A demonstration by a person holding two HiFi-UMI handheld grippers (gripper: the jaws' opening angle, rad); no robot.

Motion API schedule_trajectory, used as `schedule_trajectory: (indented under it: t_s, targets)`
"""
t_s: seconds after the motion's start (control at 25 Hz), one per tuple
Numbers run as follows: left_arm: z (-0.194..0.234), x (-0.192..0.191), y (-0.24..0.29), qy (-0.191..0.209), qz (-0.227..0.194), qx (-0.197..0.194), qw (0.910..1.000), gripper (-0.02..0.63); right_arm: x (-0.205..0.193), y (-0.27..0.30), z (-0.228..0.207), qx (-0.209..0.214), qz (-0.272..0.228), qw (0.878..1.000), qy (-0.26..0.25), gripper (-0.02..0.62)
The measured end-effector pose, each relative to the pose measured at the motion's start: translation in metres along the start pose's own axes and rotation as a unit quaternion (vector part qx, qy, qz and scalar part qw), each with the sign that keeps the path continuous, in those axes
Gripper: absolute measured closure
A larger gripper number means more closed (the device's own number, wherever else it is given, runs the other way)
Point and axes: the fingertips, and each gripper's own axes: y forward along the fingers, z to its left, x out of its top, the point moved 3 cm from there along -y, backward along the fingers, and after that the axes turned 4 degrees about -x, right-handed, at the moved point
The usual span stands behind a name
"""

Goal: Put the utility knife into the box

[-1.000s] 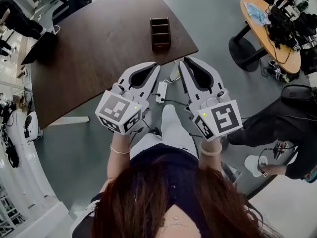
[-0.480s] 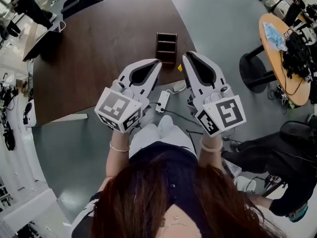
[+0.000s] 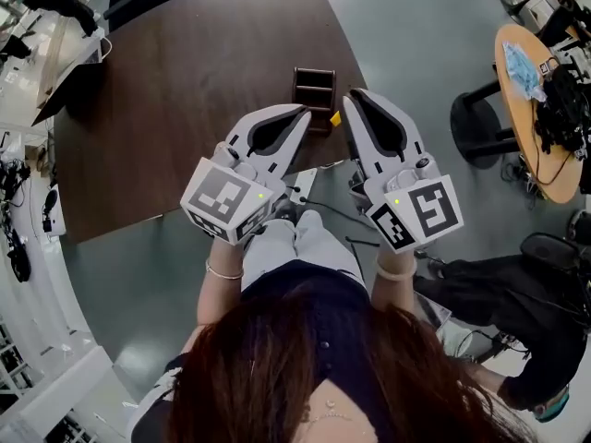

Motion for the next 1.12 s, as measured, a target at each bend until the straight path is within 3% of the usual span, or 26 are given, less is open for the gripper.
schedule_trajectory:
  t_s: [0.24,0.64,1.12]
  targets:
    - [0.026,-0.015,0.017,-0.017,0.003,-0.003,0.9998,0.612,-0.027,0.022,-0.025,-0.017,0.006,0.999,0.039,0.549]
    - [0.054,-0.093,0.042,-0.078,0.035,-0.007,0.9963,0.612,-0.142,0.051,-0.061,-0.062,0.038,0.992,0.100,0.549]
    - [0.069,-0.160,0.037,-0.124,0.040,-0.012,0.9914,0.612,-0.231,0.064,-0.059,-0.083,0.083,0.990,0.076,0.549]
